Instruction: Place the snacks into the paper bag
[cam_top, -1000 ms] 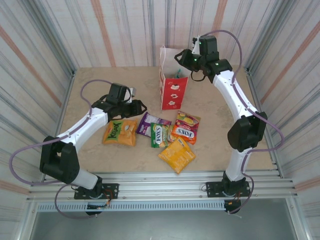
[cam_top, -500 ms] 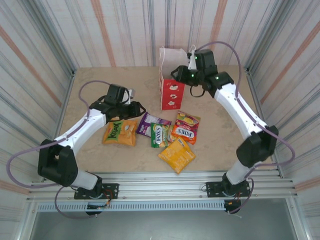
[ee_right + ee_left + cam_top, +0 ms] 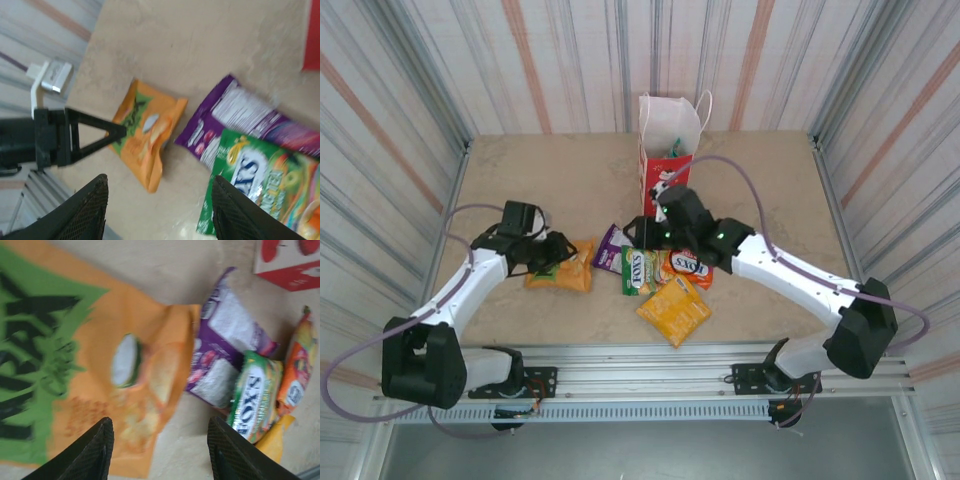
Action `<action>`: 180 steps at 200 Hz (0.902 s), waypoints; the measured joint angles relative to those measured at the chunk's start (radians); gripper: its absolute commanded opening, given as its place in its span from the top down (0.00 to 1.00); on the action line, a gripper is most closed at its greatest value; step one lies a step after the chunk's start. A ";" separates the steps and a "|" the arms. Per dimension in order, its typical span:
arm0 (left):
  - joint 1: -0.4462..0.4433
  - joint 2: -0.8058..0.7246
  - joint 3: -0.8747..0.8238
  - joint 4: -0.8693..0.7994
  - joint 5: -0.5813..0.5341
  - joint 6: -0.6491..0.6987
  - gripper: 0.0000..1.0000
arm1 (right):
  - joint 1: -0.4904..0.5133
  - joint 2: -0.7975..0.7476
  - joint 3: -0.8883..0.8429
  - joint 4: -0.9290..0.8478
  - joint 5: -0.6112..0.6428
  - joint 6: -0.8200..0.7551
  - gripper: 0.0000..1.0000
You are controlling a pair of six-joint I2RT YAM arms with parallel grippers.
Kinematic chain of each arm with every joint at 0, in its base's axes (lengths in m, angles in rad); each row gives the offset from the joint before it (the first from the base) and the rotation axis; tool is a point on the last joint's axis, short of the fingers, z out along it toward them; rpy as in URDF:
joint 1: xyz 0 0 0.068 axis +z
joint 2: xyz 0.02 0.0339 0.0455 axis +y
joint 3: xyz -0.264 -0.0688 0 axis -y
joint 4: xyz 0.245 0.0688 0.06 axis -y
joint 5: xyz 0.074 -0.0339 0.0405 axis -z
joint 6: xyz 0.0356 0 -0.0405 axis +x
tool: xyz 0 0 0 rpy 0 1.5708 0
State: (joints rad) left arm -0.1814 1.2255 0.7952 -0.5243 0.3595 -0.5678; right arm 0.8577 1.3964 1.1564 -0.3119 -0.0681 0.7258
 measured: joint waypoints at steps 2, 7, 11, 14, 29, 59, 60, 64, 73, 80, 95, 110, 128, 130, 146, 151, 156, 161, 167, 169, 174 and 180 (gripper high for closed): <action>0.008 -0.005 -0.007 0.001 0.002 -0.006 0.47 | 0.007 0.004 -0.003 0.004 0.001 0.005 0.43; 0.025 -0.016 -0.024 0.002 0.006 -0.011 0.47 | 0.023 0.011 -0.006 0.014 0.003 0.014 0.43; 0.039 -0.027 -0.038 0.004 0.011 -0.014 0.47 | 0.036 0.020 -0.009 0.027 0.004 0.026 0.43; 0.048 -0.035 -0.048 0.004 0.011 -0.018 0.47 | 0.043 0.027 -0.009 0.035 0.005 0.030 0.43; 0.080 -0.073 -0.092 0.005 0.015 -0.037 0.47 | 0.071 0.076 -0.009 0.082 -0.002 0.061 0.41; 0.105 -0.126 -0.165 0.027 0.019 -0.062 0.44 | 0.079 0.209 -0.006 0.135 -0.039 0.113 0.38; 0.106 -0.127 -0.169 0.027 0.019 -0.062 0.43 | 0.079 0.216 -0.006 0.137 -0.039 0.113 0.38; 0.110 -0.130 -0.176 0.032 0.019 -0.066 0.43 | 0.079 0.237 -0.004 0.140 -0.045 0.121 0.38; 0.119 -0.135 -0.195 0.040 0.019 -0.071 0.43 | 0.079 0.279 0.006 0.143 -0.058 0.130 0.38; 0.127 -0.137 -0.207 0.045 0.018 -0.077 0.43 | 0.079 0.314 0.020 0.148 -0.068 0.135 0.37; 0.145 -0.138 -0.220 0.050 0.018 -0.085 0.44 | 0.079 0.381 0.058 0.156 -0.093 0.141 0.37; 0.164 -0.138 -0.229 0.061 0.020 -0.087 0.47 | 0.079 0.438 0.102 0.167 -0.118 0.151 0.37; 0.182 -0.138 -0.240 0.080 0.026 -0.088 0.51 | 0.079 0.489 0.143 0.182 -0.140 0.157 0.37; 0.183 -0.138 -0.241 0.082 0.027 -0.089 0.51 | 0.079 0.495 0.146 0.183 -0.143 0.157 0.37; 0.193 -0.137 -0.248 0.100 0.037 -0.088 0.52 | 0.079 0.530 0.174 0.190 -0.154 0.158 0.37; 0.195 -0.137 -0.248 0.108 0.040 -0.089 0.52 | 0.079 0.540 0.180 0.192 -0.159 0.158 0.37; 0.196 -0.136 -0.248 0.114 0.042 -0.089 0.52 | 0.079 0.551 0.187 0.192 -0.163 0.158 0.37; 0.196 -0.135 -0.248 0.121 0.043 -0.089 0.52 | 0.079 0.563 0.195 0.194 -0.166 0.158 0.37; 0.196 -0.132 -0.248 0.130 0.045 -0.089 0.52 | 0.079 0.577 0.201 0.196 -0.171 0.158 0.37; 0.196 -0.130 -0.248 0.133 0.045 -0.089 0.52 | 0.079 0.581 0.204 0.197 -0.173 0.158 0.37; 0.196 -0.127 -0.248 0.138 0.048 -0.088 0.52 | 0.079 0.593 0.209 0.200 -0.175 0.159 0.37; 0.196 -0.121 -0.248 0.144 0.051 -0.088 0.52 | 0.079 0.604 0.214 0.201 -0.180 0.161 0.37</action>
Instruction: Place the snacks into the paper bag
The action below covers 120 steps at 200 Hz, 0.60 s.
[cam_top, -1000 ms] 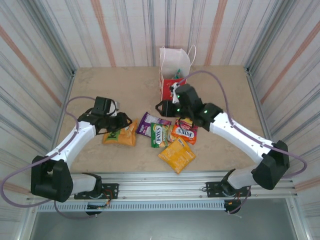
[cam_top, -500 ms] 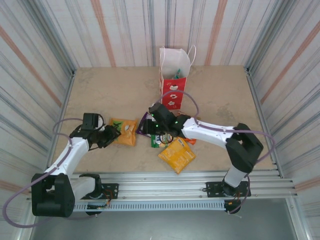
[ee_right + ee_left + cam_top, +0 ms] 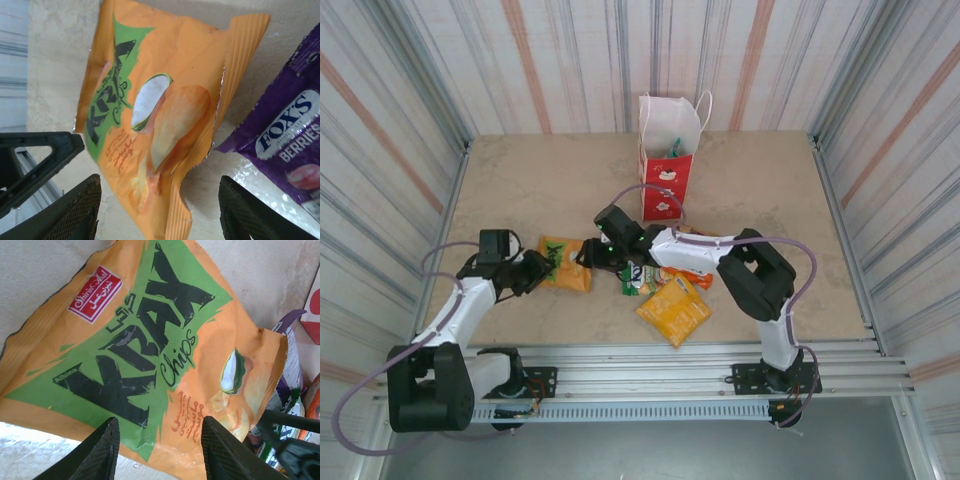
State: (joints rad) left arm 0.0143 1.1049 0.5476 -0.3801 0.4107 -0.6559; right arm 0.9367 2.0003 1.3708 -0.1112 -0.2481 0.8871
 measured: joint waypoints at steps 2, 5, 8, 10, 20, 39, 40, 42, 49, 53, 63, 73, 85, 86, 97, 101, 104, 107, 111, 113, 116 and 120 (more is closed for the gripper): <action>0.000 0.003 0.000 0.003 0.001 0.000 0.52 | 0.000 0.003 0.002 0.000 -0.001 0.000 0.37; 0.001 0.007 0.000 0.005 0.001 0.000 0.53 | 0.000 0.010 0.005 0.000 -0.005 0.001 0.37; 0.002 0.011 0.000 0.009 0.002 0.000 0.53 | 0.000 0.015 0.006 0.000 -0.007 0.001 0.37; 0.002 0.015 0.000 0.012 0.002 0.000 0.53 | 0.000 0.020 0.008 0.001 -0.010 0.002 0.37; 0.004 0.033 0.001 0.021 0.001 0.001 0.53 | 0.000 0.035 0.014 0.004 -0.016 0.004 0.37; 0.005 0.078 0.000 0.042 0.000 0.002 0.53 | 0.000 0.066 0.027 0.012 -0.026 0.016 0.37; 0.005 0.080 0.000 0.043 0.000 0.002 0.53 | 0.000 0.067 0.027 0.013 -0.027 0.017 0.37; 0.005 0.085 0.000 0.046 0.001 0.002 0.53 | 0.000 0.069 0.027 0.014 -0.028 0.019 0.37; 0.005 0.105 -0.002 0.055 0.001 0.002 0.53 | -0.001 0.078 0.029 0.020 -0.038 0.024 0.37; 0.005 0.112 -0.003 0.060 0.001 0.002 0.53 | -0.002 0.084 0.030 0.024 -0.042 0.027 0.38; 0.006 0.131 -0.010 0.078 0.003 0.001 0.53 | -0.004 0.097 0.033 0.039 -0.055 0.037 0.38; 0.006 0.143 -0.017 0.097 0.010 0.001 0.54 | -0.006 0.109 0.034 0.055 -0.068 0.048 0.39; 0.006 0.149 -0.023 0.116 0.015 0.001 0.54 | -0.008 0.124 0.036 0.084 -0.087 0.056 0.40; 0.006 0.150 -0.023 0.117 0.016 0.000 0.54 | -0.008 0.126 0.036 0.085 -0.089 0.056 0.40; 0.006 0.152 -0.026 0.126 0.016 0.001 0.53 | -0.008 0.139 0.040 0.108 -0.101 0.064 0.41; 0.006 0.153 -0.026 0.127 0.017 0.000 0.54 | -0.008 0.144 0.041 0.119 -0.109 0.066 0.41; 0.006 0.153 -0.026 0.128 0.017 0.001 0.53 | -0.008 0.147 0.041 0.125 -0.114 0.070 0.41; 0.006 0.154 -0.026 0.129 0.017 0.001 0.54 | -0.010 0.150 0.041 0.132 -0.117 0.071 0.42; 0.006 0.154 -0.026 0.130 0.017 0.001 0.54 | -0.010 0.153 0.042 0.142 -0.122 0.073 0.43; 0.006 0.154 -0.026 0.130 0.017 0.001 0.54 | -0.010 0.154 0.042 0.144 -0.123 0.073 0.43; 0.006 0.154 -0.026 0.132 0.017 0.001 0.54 | -0.010 0.157 0.043 0.149 -0.127 0.074 0.44; 0.006 0.155 -0.026 0.133 0.017 0.001 0.54 | -0.010 0.160 0.043 0.156 -0.129 0.074 0.45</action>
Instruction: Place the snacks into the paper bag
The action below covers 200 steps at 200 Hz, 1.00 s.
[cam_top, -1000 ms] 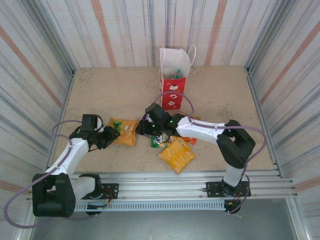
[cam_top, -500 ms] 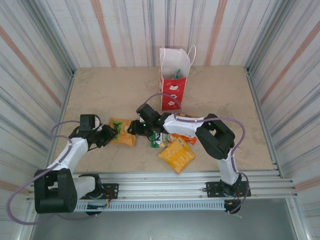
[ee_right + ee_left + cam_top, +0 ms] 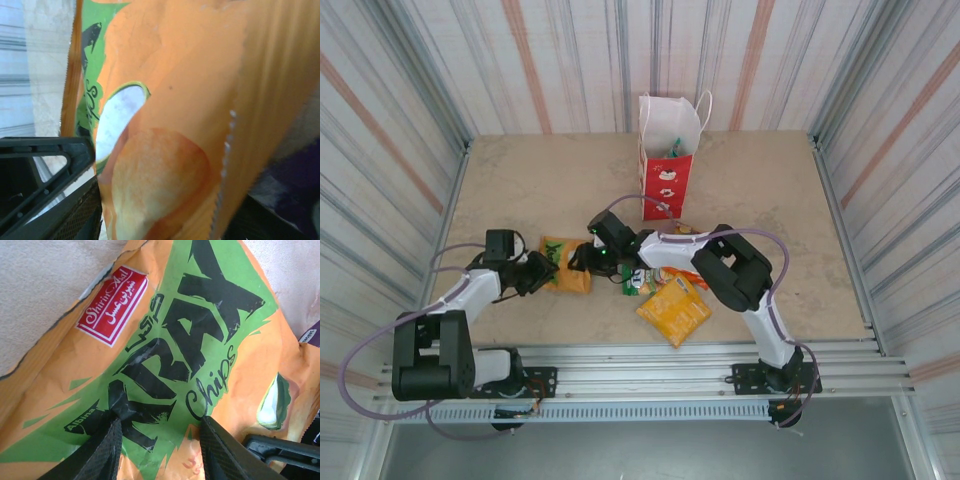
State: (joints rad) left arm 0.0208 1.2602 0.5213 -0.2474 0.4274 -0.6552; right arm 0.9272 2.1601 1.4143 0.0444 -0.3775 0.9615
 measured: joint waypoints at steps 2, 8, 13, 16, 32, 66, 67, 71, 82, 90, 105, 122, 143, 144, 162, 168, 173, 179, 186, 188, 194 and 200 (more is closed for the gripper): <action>0.000 0.000 0.000 0.000 0.000 0.000 0.54 | 0.000 0.001 0.000 0.005 -0.002 0.000 0.46; 0.000 0.003 0.000 0.003 0.000 0.000 0.54 | 0.000 0.007 0.003 0.015 -0.010 0.000 0.47; 0.000 0.005 0.000 0.006 0.001 0.000 0.54 | -0.003 0.011 0.005 0.024 -0.014 0.002 0.50; 0.000 0.005 0.000 0.006 0.001 0.000 0.54 | -0.003 0.014 0.006 0.030 -0.017 0.003 0.51; 0.000 0.007 0.000 0.011 0.002 0.000 0.54 | -0.007 0.023 0.009 0.048 -0.023 0.008 0.61; 0.000 0.004 0.000 0.010 0.002 0.000 0.53 | -0.013 0.026 0.006 0.085 -0.036 0.019 0.76; 0.000 0.004 0.000 0.010 0.002 0.000 0.53 | -0.013 0.026 0.005 0.088 -0.036 0.019 0.76; 0.000 0.002 0.000 0.009 0.002 0.000 0.53 | -0.013 0.025 0.001 0.097 -0.037 0.019 0.76; 0.000 -0.010 0.000 0.002 0.002 0.000 0.53 | -0.013 0.019 -0.014 0.113 -0.035 0.020 0.80; 0.000 -0.022 0.000 -0.006 0.001 0.000 0.52 | -0.013 0.014 -0.026 0.118 -0.035 0.022 0.82; 0.000 -0.051 0.000 -0.026 -0.001 0.000 0.52 | -0.014 0.004 -0.048 0.133 -0.035 0.024 0.84; 0.000 -0.085 0.000 -0.054 -0.002 0.001 0.51 | -0.018 -0.014 -0.074 0.148 -0.034 0.025 0.86; 0.000 -0.124 0.004 -0.098 -0.005 0.004 0.51 | -0.019 -0.054 -0.114 0.158 -0.019 0.026 0.87; 0.000 -0.126 0.005 -0.101 -0.005 0.005 0.51 | -0.019 -0.054 -0.114 0.158 -0.019 0.026 0.87; 0.000 -0.157 0.023 -0.142 -0.008 0.008 0.50 | -0.023 -0.095 -0.144 0.164 -0.002 0.025 0.88; 0.000 -0.166 0.029 -0.153 -0.009 0.008 0.50 | -0.023 -0.113 -0.156 0.166 0.006 0.025 0.88; 0.000 -0.177 0.037 -0.163 -0.009 0.010 0.50 | -0.024 -0.132 -0.169 0.165 0.013 0.025 0.88; 0.000 -0.190 0.045 -0.174 -0.009 0.011 0.50 | -0.024 -0.154 -0.185 0.163 0.021 0.024 0.89; 0.000 -0.209 0.055 -0.185 -0.009 0.013 0.49 | -0.024 -0.185 -0.203 0.157 0.034 0.023 0.89; 0.000 -0.215 0.058 -0.189 -0.009 0.014 0.49 | -0.024 -0.198 -0.208 0.154 0.040 0.021 0.89; 0.000 -0.233 0.069 -0.200 -0.009 0.015 0.49 | -0.024 -0.225 -0.220 0.145 0.050 0.018 0.89; 0.000 -0.249 0.078 -0.208 -0.008 0.015 0.49 | -0.024 -0.256 -0.230 0.133 0.065 0.014 0.90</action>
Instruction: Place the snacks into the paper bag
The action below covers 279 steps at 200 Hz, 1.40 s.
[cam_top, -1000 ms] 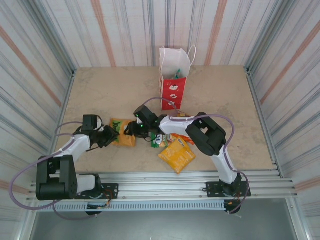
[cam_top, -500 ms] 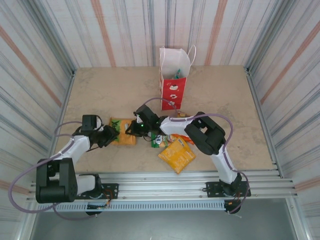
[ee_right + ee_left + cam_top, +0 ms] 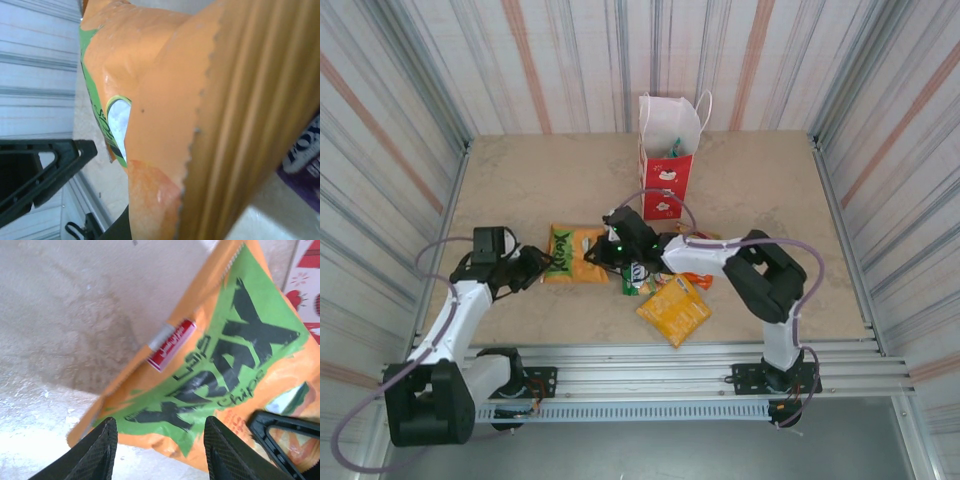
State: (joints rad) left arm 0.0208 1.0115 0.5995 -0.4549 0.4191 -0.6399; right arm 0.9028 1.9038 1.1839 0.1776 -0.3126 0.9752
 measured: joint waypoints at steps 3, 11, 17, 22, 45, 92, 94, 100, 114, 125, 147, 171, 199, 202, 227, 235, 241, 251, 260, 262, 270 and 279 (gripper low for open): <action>0.000 -0.007 0.005 -0.004 0.000 0.000 0.49 | 0.000 -0.014 -0.005 -0.006 0.008 -0.005 0.90; 0.000 -0.024 0.021 -0.016 0.000 0.000 0.49 | 0.000 -0.053 -0.013 -0.024 0.025 -0.015 0.91; 0.000 -0.035 0.031 -0.023 0.000 0.000 0.49 | -0.002 -0.089 -0.014 -0.044 0.041 -0.023 0.91; 0.000 -0.042 0.040 -0.027 0.000 0.000 0.49 | -0.002 -0.115 -0.015 -0.059 0.054 -0.029 0.92; 0.000 -0.064 0.084 -0.046 0.000 0.000 0.49 | -0.014 -0.245 -0.015 -0.137 0.128 -0.075 0.94; -0.043 -0.044 0.142 -0.016 0.000 -0.001 0.49 | -0.080 -0.430 0.043 -0.301 0.264 -0.177 0.95; -0.047 -0.041 0.145 -0.014 0.000 -0.001 0.49 | -0.083 -0.433 0.050 -0.306 0.269 -0.182 0.95; -0.060 -0.027 0.154 -0.006 0.000 -0.001 0.49 | -0.093 -0.441 0.070 -0.322 0.280 -0.197 0.95; -0.095 0.019 0.183 0.019 0.000 0.000 0.48 | -0.118 -0.451 0.124 -0.352 0.302 -0.229 0.95; -0.121 0.060 0.210 0.040 0.000 0.000 0.48 | -0.137 -0.451 0.170 -0.369 0.317 -0.254 0.95; -0.165 0.139 0.267 0.071 0.000 0.006 0.48 | -0.176 -0.449 0.259 -0.403 0.328 -0.299 0.95; -0.201 0.228 0.336 0.110 0.000 0.012 0.48 | -0.223 -0.430 0.370 -0.407 0.343 -0.347 0.95; -0.224 0.314 0.411 0.127 0.007 0.017 0.48 | -0.283 -0.387 0.488 -0.378 0.349 -0.396 0.94; -0.225 0.323 0.418 0.129 0.008 0.018 0.48 | -0.289 -0.380 0.501 -0.375 0.354 -0.404 0.94; -0.229 0.375 0.463 0.146 0.010 0.024 0.48 | -0.325 -0.325 0.577 -0.352 0.407 -0.435 0.94; -0.230 0.388 0.475 0.147 0.011 0.026 0.48 | -0.334 -0.303 0.598 -0.349 0.431 -0.439 0.95; -0.231 0.397 0.484 0.147 0.012 0.026 0.48 | -0.338 -0.287 0.613 -0.348 0.452 -0.439 0.95; -0.231 0.413 0.498 0.148 0.012 0.027 0.48 | -0.348 -0.254 0.639 -0.343 0.497 -0.444 0.95; -0.231 0.425 0.509 0.150 0.014 0.031 0.48 | -0.352 -0.226 0.653 -0.339 0.534 -0.446 0.95; -0.231 0.428 0.512 0.151 0.016 0.031 0.48 | -0.353 -0.221 0.655 -0.337 0.541 -0.446 0.95; -0.231 0.437 0.518 0.156 0.017 0.034 0.48 | -0.356 -0.197 0.662 -0.336 0.572 -0.446 0.94; -0.231 0.446 0.524 0.156 0.019 0.034 0.48 | -0.360 -0.166 0.676 -0.340 0.604 -0.446 0.94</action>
State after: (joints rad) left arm -0.2100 1.4578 1.1233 -0.2989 0.4385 -0.6060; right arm 0.5423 1.7378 1.8595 -0.1619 0.2916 0.5297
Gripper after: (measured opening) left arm 0.516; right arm 0.059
